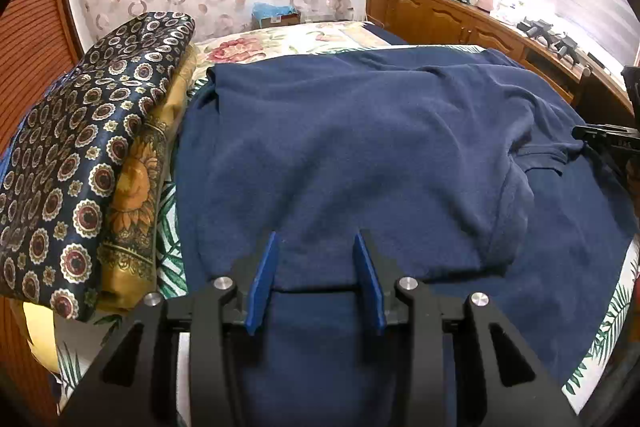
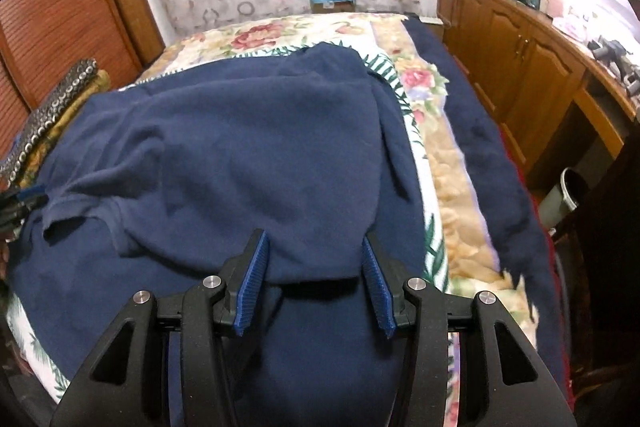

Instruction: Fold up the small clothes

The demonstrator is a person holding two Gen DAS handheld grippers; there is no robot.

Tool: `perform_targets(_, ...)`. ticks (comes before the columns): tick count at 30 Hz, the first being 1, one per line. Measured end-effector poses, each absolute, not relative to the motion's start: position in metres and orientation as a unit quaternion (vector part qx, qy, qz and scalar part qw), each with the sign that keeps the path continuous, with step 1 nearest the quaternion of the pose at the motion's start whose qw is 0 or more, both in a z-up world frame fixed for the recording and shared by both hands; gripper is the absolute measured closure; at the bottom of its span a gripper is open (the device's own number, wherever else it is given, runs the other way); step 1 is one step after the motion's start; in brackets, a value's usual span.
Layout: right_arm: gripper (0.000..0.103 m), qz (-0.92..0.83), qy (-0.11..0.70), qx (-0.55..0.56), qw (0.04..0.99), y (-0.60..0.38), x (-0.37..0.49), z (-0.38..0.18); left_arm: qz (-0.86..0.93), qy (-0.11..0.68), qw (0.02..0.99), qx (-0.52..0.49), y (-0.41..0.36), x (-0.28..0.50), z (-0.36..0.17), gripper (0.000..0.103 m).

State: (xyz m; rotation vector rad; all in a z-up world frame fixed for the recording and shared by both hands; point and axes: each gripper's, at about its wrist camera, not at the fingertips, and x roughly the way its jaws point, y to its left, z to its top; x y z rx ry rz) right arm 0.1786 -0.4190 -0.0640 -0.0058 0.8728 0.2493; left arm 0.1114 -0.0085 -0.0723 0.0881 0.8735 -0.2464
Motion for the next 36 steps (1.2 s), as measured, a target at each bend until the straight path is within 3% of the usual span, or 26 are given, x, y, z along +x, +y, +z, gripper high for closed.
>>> perform_targets(15, 0.051, 0.104, 0.406, -0.031, 0.907, -0.409, 0.174, -0.072, -0.116, 0.422, 0.898, 0.040, -0.010, 0.111, -0.075, 0.062)
perform_targets(36, 0.050, 0.102, 0.406, -0.036, 0.907, -0.407, 0.174, -0.072, -0.057, 0.424, 0.903, -0.046, 0.030, 0.097, -0.078, 0.062)
